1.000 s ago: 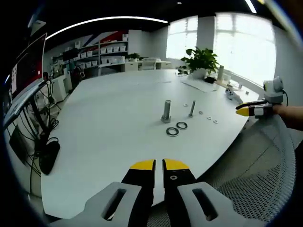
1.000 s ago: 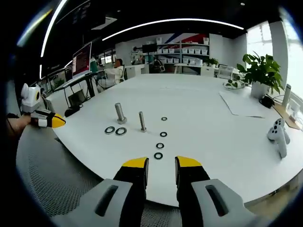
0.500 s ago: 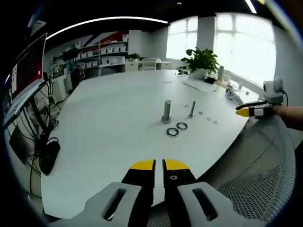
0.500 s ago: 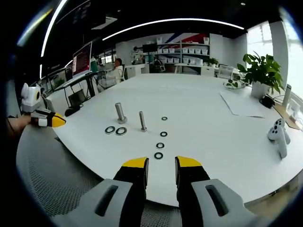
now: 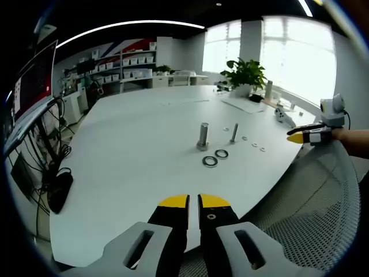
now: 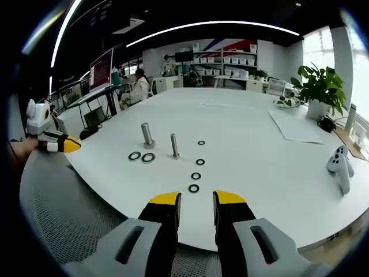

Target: Place the washer onto the threaded stud by aligning its center hole with the stud, sliding it down to the base, and recovering from edge contact or off-axis alignment until the washer reaches the visible bottom stop.

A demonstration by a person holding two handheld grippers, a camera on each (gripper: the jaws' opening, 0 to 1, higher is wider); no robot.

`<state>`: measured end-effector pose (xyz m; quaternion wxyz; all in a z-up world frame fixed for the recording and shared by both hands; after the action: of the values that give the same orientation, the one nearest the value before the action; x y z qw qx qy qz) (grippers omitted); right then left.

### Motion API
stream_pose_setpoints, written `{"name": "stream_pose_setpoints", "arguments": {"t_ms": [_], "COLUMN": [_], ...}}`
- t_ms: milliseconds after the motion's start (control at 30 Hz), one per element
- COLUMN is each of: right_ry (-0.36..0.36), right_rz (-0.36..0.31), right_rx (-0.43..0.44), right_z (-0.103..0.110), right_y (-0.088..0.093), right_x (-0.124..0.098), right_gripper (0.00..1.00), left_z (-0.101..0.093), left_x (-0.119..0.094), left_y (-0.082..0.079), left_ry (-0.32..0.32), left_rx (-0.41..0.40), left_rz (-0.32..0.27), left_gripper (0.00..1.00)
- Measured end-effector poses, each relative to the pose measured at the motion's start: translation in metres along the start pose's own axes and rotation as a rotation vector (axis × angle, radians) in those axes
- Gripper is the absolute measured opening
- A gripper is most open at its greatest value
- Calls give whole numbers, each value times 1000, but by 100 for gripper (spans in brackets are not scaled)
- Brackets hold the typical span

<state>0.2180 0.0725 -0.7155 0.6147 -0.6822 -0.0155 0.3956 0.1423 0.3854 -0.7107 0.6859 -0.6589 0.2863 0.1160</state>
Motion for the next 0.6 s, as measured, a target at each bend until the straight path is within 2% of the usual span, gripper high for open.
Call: {"name": "stream_pose_setpoints", "arguments": {"t_ms": [333, 600], "right_ry": [3, 1], "right_rz": [15, 39], "right_rx": [11, 4], "right_z": [-1, 0], "right_y": [2, 5], "right_x": [0, 1], "right_gripper": [25, 25], "left_z": [1, 1], "left_x": [0, 0], "left_y": [-3, -1], "left_ry": [-6, -8], "left_rx": [-5, -6], "left_rz": [-22, -8], "left_gripper": [3, 3]}}
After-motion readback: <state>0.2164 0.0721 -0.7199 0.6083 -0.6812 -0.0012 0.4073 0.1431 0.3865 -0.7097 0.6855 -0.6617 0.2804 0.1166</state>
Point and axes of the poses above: the point that each gripper's makers call its tool centre point, and the gripper's own axes: x roughly forward along the fingers, z roughly to its left, y roughly out of its underside, the point moved 2 cm from there along -x, roughly backward along the fingers, and after that the axes turned 4 degrees about -y, right-handed, at the moved point
